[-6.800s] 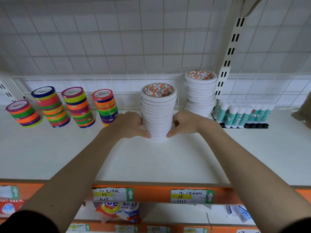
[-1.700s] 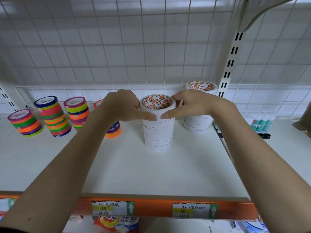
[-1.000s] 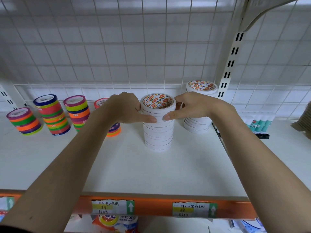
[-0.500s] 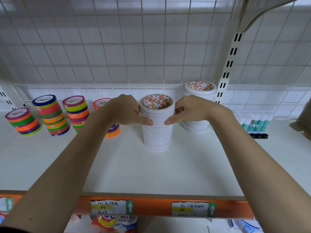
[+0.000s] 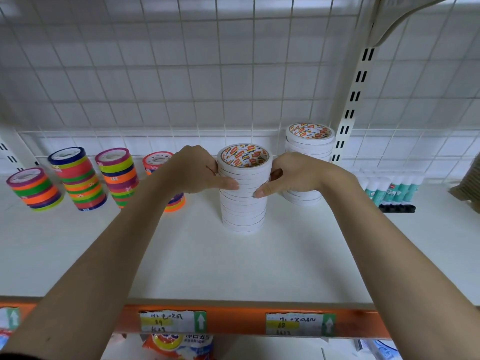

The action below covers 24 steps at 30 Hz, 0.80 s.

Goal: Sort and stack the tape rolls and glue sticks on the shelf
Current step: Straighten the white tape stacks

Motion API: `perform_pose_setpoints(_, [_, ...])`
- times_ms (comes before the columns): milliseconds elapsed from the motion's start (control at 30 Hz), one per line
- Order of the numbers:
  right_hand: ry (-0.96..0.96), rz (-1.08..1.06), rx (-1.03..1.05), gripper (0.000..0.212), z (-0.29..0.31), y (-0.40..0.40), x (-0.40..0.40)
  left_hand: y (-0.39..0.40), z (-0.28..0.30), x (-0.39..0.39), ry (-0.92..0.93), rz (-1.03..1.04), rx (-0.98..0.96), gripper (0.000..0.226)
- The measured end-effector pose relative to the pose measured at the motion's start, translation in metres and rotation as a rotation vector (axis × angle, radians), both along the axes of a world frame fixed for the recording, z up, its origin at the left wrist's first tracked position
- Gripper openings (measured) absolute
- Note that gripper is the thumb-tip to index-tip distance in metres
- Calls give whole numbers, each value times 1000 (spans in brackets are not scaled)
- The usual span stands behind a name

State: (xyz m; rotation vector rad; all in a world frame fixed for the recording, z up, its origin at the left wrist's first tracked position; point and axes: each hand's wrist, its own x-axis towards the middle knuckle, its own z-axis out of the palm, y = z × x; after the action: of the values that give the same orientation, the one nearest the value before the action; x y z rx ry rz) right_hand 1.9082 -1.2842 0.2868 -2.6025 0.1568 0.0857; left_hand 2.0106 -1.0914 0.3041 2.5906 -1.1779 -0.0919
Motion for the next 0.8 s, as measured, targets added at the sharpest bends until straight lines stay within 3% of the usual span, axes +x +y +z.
perform_pose_setpoints(133, [-15,4,5,63,0,-1,0,0,-1,2,16,-8,-4,49])
perform_pose_setpoints(200, [-21,1,14,55,1,-3,0,3,-3,3,26,-6,21,53])
perform_pose_setpoints(333, [17,13,25,55,-4,-6,0,8,-10,5,56,-14,61,98])
perform_pose_setpoints(467, [54,1,6,85,-11,-4,3,4,-16,3,38,-28,48,62])
perform_pose_setpoints(533, [44,12,1,90,-13,-6,4,2,-17,3,19,-26,48,61])
perform_pose_setpoints(800, [23,-5,-12,63,-13,-6,3,2,-24,6,-32,-9,31,61])
